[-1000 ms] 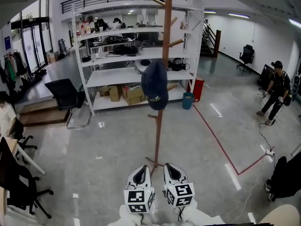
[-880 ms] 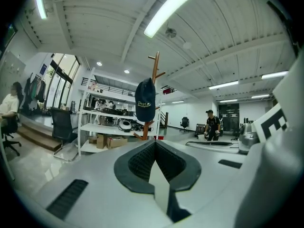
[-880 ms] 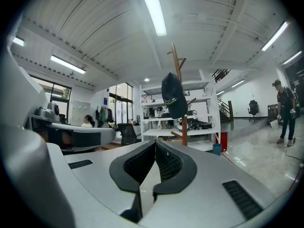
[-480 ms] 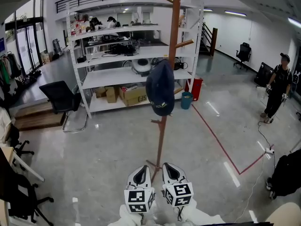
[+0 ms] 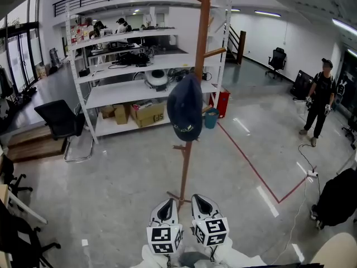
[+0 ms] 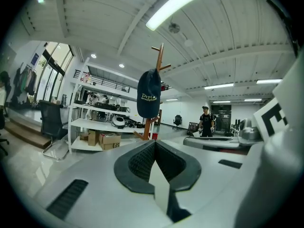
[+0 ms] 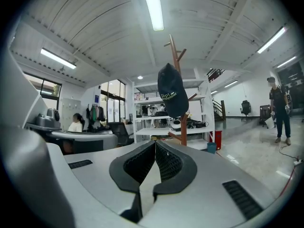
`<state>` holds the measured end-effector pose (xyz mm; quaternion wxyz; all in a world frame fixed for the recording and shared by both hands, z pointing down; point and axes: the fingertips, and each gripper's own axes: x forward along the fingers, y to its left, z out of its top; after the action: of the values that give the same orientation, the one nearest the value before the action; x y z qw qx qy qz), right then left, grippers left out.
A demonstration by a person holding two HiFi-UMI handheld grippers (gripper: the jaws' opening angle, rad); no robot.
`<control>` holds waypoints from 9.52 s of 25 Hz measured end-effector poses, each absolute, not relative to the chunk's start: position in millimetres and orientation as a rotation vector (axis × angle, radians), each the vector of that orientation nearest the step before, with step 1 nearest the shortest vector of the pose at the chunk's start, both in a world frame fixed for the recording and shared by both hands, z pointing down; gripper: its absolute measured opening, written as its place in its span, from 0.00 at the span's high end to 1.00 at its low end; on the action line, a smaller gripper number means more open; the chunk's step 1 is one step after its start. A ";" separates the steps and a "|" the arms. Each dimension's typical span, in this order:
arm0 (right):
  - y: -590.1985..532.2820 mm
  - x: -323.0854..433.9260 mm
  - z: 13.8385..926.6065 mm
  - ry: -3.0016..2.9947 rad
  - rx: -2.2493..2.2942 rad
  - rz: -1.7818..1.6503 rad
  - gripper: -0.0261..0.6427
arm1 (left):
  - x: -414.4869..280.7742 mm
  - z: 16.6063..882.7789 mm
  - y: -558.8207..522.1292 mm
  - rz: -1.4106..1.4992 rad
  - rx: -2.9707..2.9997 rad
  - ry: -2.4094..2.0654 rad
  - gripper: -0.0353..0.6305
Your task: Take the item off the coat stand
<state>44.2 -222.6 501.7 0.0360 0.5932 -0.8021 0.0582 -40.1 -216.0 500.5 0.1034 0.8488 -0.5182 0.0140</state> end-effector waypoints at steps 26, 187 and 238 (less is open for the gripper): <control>-335.8 54.1 477.8 -2.549 1.773 0.109 0.95 | -26.8 479.5 -328.1 0.034 2.508 -1.614 0.95; -355.1 -43.1 256.3 -2.957 1.547 -0.505 0.93 | -99.0 486.9 -347.1 0.068 2.358 -1.816 0.95; -331.6 -14.6 429.0 -2.802 1.472 -0.104 0.93 | -111.3 458.3 -332.1 -0.057 2.304 -1.951 0.95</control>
<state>-14.6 -331.6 429.0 -0.0129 0.4648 -0.8847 -0.0329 -111.3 -332.1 458.3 0.0611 0.7616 -0.6449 -0.0187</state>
